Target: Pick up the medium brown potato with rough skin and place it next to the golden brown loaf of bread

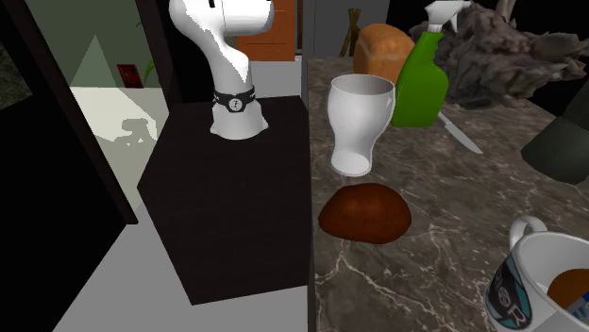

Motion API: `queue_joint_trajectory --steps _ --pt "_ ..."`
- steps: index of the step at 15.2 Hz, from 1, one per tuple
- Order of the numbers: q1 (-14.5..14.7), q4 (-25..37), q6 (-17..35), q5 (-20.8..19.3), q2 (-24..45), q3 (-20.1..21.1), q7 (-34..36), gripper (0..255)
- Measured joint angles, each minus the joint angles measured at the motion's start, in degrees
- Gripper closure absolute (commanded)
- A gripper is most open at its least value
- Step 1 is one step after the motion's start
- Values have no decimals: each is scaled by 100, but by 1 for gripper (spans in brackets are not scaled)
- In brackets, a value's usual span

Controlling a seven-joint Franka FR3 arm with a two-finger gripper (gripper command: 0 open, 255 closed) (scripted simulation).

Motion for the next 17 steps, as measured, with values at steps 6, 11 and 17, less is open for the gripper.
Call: queue_joint_trajectory --steps 6,11,17 --pt "211 -124 940 -365 539 -8 -804 0" --pt "442 -170 2149 -793 1291 3 -1723 0" --pt "663 36 3538 -1297 2337 70 -2663 0"
